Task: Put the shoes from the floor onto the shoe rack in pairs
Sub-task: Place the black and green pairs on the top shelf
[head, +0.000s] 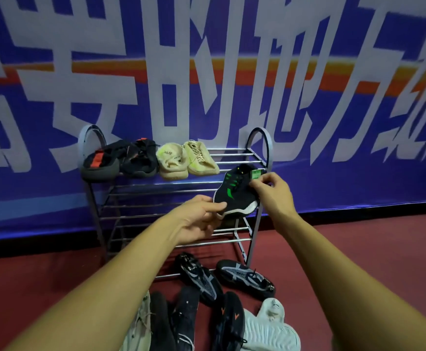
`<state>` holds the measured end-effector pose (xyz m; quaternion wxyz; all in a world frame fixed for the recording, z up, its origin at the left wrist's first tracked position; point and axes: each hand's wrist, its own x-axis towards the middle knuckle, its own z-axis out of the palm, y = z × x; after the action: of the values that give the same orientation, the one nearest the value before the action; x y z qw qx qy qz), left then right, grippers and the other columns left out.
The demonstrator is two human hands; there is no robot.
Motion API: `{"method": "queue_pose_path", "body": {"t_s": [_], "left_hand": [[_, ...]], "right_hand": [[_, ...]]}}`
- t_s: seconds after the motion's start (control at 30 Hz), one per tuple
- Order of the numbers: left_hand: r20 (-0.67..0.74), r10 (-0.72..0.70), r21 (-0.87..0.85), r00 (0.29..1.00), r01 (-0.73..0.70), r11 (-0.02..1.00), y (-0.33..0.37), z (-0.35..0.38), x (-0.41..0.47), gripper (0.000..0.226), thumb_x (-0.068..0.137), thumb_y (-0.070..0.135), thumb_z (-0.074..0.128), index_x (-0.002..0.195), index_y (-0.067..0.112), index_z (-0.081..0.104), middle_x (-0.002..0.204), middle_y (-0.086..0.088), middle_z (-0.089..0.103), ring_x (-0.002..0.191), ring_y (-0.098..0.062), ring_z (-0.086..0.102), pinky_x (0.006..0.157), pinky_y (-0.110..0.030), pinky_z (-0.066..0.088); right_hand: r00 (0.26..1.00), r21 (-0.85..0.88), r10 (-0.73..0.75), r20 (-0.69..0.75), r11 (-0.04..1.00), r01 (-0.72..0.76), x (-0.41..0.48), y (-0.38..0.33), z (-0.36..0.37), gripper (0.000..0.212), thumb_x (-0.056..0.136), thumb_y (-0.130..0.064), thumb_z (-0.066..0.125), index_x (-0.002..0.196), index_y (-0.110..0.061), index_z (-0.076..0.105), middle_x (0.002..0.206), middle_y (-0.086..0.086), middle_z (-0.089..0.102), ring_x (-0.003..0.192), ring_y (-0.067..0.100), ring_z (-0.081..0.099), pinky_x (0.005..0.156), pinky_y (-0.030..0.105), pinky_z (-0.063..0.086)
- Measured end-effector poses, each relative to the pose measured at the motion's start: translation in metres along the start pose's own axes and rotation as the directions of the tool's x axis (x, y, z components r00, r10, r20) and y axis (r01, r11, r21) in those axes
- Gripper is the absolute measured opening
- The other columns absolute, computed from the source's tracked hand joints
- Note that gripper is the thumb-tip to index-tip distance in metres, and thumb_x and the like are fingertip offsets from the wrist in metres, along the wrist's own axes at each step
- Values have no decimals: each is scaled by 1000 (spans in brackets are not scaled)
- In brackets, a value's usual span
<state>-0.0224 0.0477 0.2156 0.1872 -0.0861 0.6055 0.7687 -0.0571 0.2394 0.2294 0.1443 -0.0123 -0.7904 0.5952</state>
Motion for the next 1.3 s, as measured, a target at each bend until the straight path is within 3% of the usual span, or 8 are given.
{"method": "queue_pose_path", "body": {"t_s": [0.07,0.17,0.33,0.47,0.6,0.87,1.17,1.3], "left_hand": [[-27,84,-57,996,-85,995,4,14,4,33,85,9,73,104,21,49,65,-4,67,53,-12,58,55,-24,32],[-91,198,-67,976,-205,977,13,29,15,35,87,6,70,114,19,53,80,-4,68,47,-9,58,53,-23,33],[-214,322,-103,922,-349,932,26,40,48,45,87,5,69,127,19,53,81,-6,68,58,-13,52,52,-24,33],[-278,395,-85,876,-432,898,32,44,66,41,89,5,67,121,24,53,116,-11,68,77,-16,61,47,-18,41],[-300,383,-85,874,-425,901,29,43,74,46,91,10,65,130,30,51,115,-5,70,84,-17,64,50,-20,39],[-113,318,122,941,-304,945,33,29,84,65,87,10,67,140,41,47,113,-2,73,98,-17,68,63,-27,42],[-215,429,277,877,-366,888,33,10,92,40,92,15,58,122,40,63,118,5,64,91,-16,62,61,-25,45],[-248,455,266,855,-392,881,36,3,97,35,94,16,57,118,39,66,119,8,64,100,-17,63,62,-24,45]], "right_hand": [[1000,86,8,-29,996,-6,7,-3,-4,36,71,-47,73,97,-28,57,96,-2,70,90,18,68,82,41,56],[996,196,91,-25,977,-84,16,-6,-12,51,81,-45,75,115,-13,53,97,1,68,76,10,63,62,26,46],[984,318,105,147,936,-147,24,-3,-19,17,91,-35,67,91,-18,66,56,-11,50,53,9,41,50,23,31],[941,308,172,290,915,-262,26,-2,-13,19,91,-30,63,95,-11,64,56,-2,43,51,11,31,52,27,24],[879,326,172,444,883,-337,24,6,3,17,95,-20,60,106,-10,53,58,3,54,53,12,30,54,27,20],[892,518,319,321,729,-448,55,22,25,29,88,-12,49,111,3,60,83,19,70,47,10,32,49,22,25],[898,605,345,273,664,-439,83,33,35,19,89,-12,48,80,-4,62,69,12,70,48,9,33,46,19,25],[898,645,328,293,625,-439,89,35,34,17,92,-13,48,84,-5,61,66,11,68,49,9,35,44,18,30]]}}
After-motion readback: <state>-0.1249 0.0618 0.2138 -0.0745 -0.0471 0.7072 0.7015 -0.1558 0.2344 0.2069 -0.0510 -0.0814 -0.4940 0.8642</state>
